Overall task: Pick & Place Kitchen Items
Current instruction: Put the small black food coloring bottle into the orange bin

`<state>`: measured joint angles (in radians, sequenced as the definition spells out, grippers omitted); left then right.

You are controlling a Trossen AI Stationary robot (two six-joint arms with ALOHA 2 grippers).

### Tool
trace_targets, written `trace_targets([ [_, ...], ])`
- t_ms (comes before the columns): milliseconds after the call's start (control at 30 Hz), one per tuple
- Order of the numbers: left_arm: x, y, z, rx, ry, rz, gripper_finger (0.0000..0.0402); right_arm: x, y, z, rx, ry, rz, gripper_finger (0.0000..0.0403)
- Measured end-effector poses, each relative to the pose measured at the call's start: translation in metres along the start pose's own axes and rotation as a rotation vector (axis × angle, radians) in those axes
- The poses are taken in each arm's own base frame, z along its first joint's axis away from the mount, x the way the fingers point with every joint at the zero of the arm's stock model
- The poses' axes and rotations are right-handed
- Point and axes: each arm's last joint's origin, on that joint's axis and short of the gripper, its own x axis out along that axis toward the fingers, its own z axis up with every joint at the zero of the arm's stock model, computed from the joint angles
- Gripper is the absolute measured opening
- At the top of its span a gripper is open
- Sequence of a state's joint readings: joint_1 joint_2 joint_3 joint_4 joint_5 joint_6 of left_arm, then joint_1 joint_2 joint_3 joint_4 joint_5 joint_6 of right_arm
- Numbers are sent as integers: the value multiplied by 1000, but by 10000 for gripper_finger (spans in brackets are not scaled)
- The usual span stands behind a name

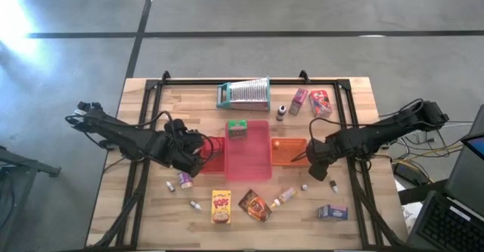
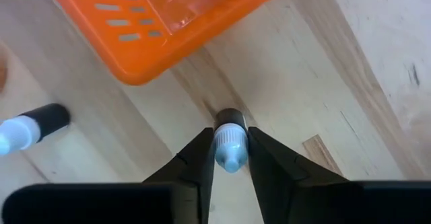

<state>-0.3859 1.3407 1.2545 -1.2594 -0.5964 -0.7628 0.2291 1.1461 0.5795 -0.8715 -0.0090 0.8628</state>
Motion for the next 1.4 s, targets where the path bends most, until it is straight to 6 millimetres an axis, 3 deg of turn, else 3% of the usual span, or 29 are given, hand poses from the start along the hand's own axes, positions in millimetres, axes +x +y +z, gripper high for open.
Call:
trace_targets([
  [367, 0, 0, 0, -1, -2, -2, 276, -35, 7, 6, -22, 32, -50, 61],
  [633, 0, 0, 0, -2, -2, -2, 276, -65, 21, 18, -91, -55, 30, 79],
  [933, 0, 0, 0, -2, -2, -2, 276, -93, 28, 32, -148, -186, 52, 63],
  [1400, 0, -1, 1, -6, -6, -6, 276, -90, 13, 59, -154, -275, 79, 68],
])
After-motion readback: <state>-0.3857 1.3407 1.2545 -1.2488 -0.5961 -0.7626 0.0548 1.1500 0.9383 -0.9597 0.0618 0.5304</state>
